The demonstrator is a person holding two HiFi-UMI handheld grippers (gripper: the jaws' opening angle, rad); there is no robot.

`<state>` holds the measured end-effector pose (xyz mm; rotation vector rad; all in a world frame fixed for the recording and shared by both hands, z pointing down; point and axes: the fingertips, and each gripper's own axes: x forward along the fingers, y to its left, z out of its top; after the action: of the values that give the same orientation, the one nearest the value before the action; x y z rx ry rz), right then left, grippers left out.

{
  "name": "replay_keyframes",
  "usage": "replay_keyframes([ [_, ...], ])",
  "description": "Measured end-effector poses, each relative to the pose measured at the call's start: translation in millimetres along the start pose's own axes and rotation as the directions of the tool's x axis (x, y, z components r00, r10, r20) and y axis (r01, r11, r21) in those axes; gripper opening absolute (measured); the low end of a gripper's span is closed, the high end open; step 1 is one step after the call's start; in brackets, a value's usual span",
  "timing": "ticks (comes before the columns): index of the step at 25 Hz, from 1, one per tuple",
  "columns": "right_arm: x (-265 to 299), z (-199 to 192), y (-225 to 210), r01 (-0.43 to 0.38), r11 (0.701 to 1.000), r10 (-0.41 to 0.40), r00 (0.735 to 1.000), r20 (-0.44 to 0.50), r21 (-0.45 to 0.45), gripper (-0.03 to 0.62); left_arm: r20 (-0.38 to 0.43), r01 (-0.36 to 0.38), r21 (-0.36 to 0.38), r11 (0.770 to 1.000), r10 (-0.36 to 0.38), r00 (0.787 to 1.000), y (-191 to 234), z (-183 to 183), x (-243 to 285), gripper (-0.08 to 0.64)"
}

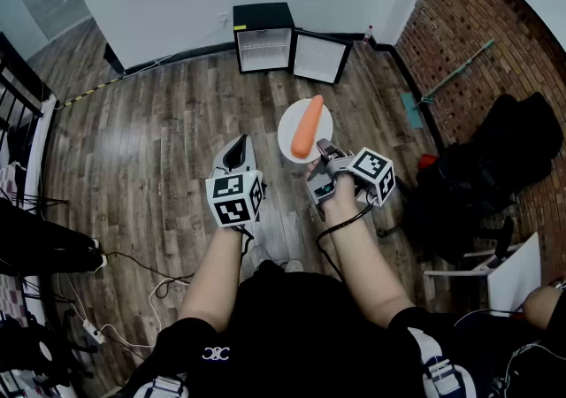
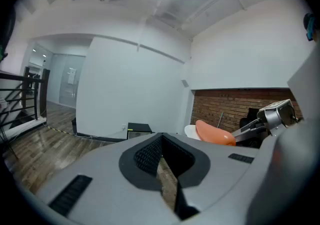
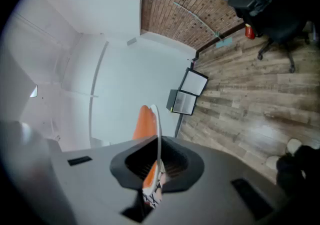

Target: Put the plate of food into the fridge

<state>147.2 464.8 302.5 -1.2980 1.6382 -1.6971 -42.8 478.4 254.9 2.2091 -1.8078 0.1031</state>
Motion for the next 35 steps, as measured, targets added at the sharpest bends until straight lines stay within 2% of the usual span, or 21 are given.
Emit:
replay_keyframes([
  [11, 16, -14, 13, -0.037, 0.999, 0.037, 0.999, -0.018, 0.021, 0.029, -0.018, 0.000, -0.025, 1.000, 0.000, 1.000, 22, 5, 2, -0.003],
  [17, 39, -11, 22, -0.023, 1.000, 0.023, 1.000, 0.012, 0.001, 0.029, -0.027, 0.030, -0.027, 0.999, -0.031, 0.999, 38, 11, 25, -0.003],
  [24, 71, -12, 25, -0.030, 0.999, 0.028, 0.999, 0.042, 0.034, 0.032, -0.033, 0.067, -0.013, 0.998, -0.067, 0.997, 62, 15, 40, -0.003],
  [29, 92, -11, 28, -0.032, 0.998, 0.029, 0.998, 0.062, 0.049, 0.035, -0.050, 0.070, -0.039, 0.997, -0.072, 0.996, 87, 14, 54, -0.003],
  [35, 117, 1, 26, -0.025, 0.998, 0.020, 0.997, 0.070, 0.065, 0.038, -0.087, 0.077, -0.056, 0.995, -0.082, 0.993, 98, 6, 82, -0.003],
])
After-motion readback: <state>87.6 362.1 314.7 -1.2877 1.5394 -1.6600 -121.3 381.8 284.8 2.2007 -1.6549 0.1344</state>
